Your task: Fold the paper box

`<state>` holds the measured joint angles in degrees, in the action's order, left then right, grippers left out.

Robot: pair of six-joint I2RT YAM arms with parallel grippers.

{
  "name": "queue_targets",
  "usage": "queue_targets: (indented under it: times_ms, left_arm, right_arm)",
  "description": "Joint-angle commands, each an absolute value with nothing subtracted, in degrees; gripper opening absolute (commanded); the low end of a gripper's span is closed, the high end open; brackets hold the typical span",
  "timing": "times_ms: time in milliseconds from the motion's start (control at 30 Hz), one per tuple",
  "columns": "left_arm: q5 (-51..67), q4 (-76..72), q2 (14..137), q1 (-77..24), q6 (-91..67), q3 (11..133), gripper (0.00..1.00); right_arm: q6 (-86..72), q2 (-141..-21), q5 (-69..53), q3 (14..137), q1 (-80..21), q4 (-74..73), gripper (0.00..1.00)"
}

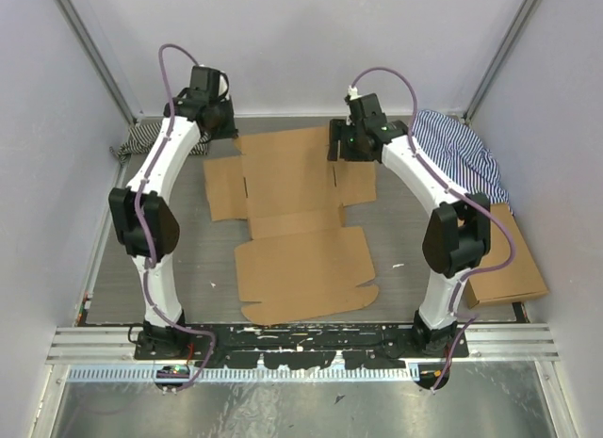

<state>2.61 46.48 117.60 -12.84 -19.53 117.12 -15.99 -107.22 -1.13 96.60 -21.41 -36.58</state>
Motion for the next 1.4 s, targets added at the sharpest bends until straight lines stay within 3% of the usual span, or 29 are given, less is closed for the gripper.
queue_targets:
  times_ms: [0, 267, 533, 800, 1000, 1267, 1367]
  left_arm:
    - [-5.79, 45.92, 109.17, -17.30, -11.53, 112.10, 0.00]
    - [-17.94, 30.06, 91.47, -24.52, -6.97, 89.87, 0.00]
    - [-20.51, 16.34, 76.00, -27.61, -6.56, 71.76, 0.00]
    - [-19.82, 3.69, 63.91, -30.70, -5.14, 59.43, 0.00]
    - [-16.28, -4.81, 56.00, -30.85, -3.50, 51.28, 0.00]
    - [-11.18, -6.68, 52.67, -30.93, -2.42, 48.19, 0.00]
    - [-10.13, -6.82, 52.09, -30.92, -2.46, 47.71, 0.00]
  right_arm:
    - [-13.25, -99.37, 0.15, 99.72, -21.34, -37.34, 0.72]
    - [-12.06, -89.89, 0.60, 95.44, -20.79, -39.05, 0.74]
    - [-12.26, -83.03, -5.06, 91.72, -20.58, -43.14, 0.74]
    - [-12.00, -83.01, -14.78, 92.51, -20.60, -46.94, 0.72]
    - [-11.66, -84.67, -14.89, 95.41, -20.65, -50.24, 0.70]
    - [-10.85, -85.75, -15.68, 95.61, -20.58, -51.78, 0.67]
    - [-10.75, -86.50, -15.56, 96.16, -20.64, -51.83, 0.61]
